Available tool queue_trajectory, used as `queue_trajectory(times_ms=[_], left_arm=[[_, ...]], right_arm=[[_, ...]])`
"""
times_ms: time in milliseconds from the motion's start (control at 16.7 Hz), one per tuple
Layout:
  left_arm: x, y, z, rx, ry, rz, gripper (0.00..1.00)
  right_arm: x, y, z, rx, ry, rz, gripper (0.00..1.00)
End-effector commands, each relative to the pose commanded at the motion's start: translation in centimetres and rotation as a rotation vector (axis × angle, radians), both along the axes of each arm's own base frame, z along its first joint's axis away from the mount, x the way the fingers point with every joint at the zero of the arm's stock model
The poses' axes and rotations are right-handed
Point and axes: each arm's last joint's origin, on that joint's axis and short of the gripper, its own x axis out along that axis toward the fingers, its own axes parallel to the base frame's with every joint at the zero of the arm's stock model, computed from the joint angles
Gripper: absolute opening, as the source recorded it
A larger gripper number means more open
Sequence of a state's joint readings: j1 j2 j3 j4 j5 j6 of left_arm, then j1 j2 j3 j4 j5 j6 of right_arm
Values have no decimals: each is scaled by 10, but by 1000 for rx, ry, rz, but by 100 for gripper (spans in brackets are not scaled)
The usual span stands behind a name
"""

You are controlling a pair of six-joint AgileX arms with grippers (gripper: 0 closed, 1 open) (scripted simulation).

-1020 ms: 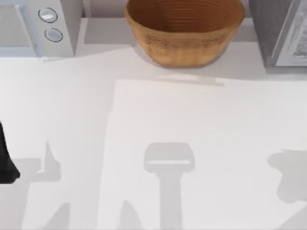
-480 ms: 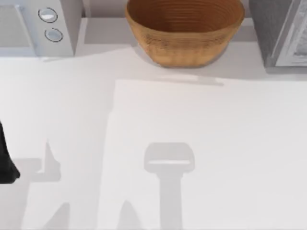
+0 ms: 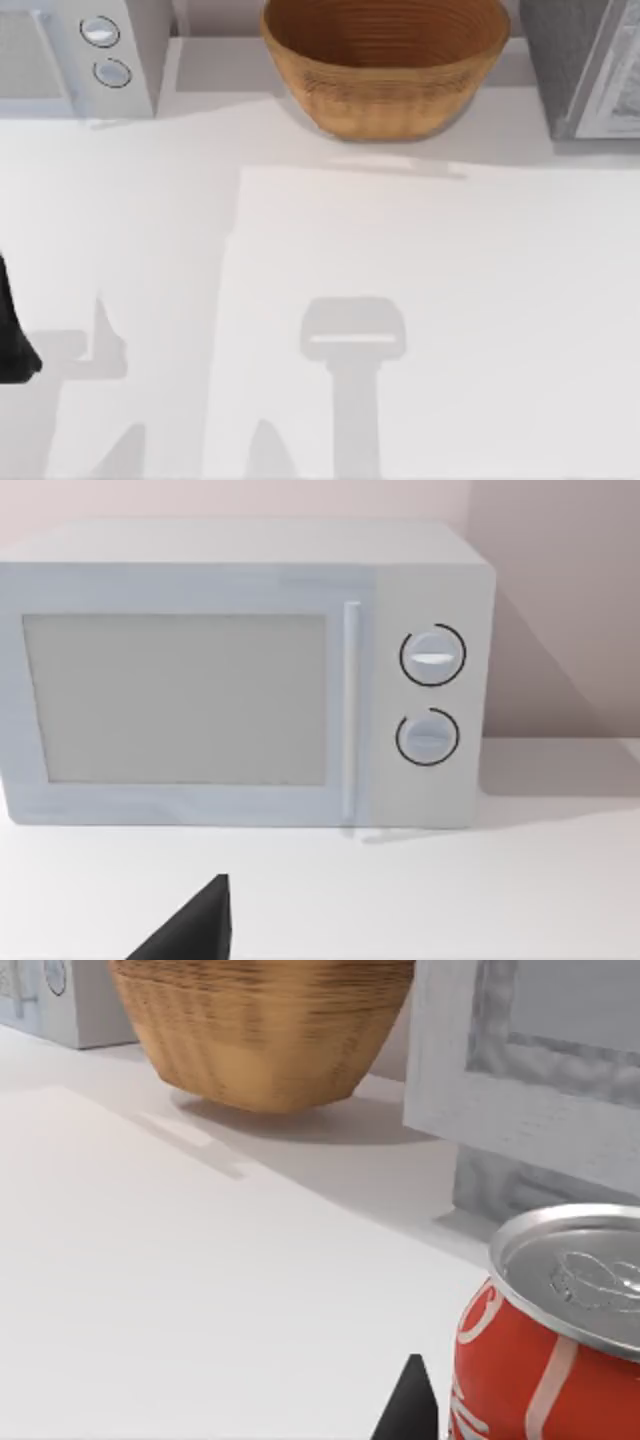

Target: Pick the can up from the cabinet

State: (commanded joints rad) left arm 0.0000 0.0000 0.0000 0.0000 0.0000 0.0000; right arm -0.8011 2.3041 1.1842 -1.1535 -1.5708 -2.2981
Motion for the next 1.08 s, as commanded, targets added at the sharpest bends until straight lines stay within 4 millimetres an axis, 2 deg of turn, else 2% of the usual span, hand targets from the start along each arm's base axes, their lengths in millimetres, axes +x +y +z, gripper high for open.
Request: queue_trajectory(times_ms=[300,660,1080], left_arm=[[0,0,0,0,0,0,100],[0,0,0,0,0,0,100],[0,0,0,0,0,0,100]], right_arm=[[2,6,-8,32,6,-13,0],[13,13,-5,13,1,-12,0],[16,16,-5,18,17,-4,0]])
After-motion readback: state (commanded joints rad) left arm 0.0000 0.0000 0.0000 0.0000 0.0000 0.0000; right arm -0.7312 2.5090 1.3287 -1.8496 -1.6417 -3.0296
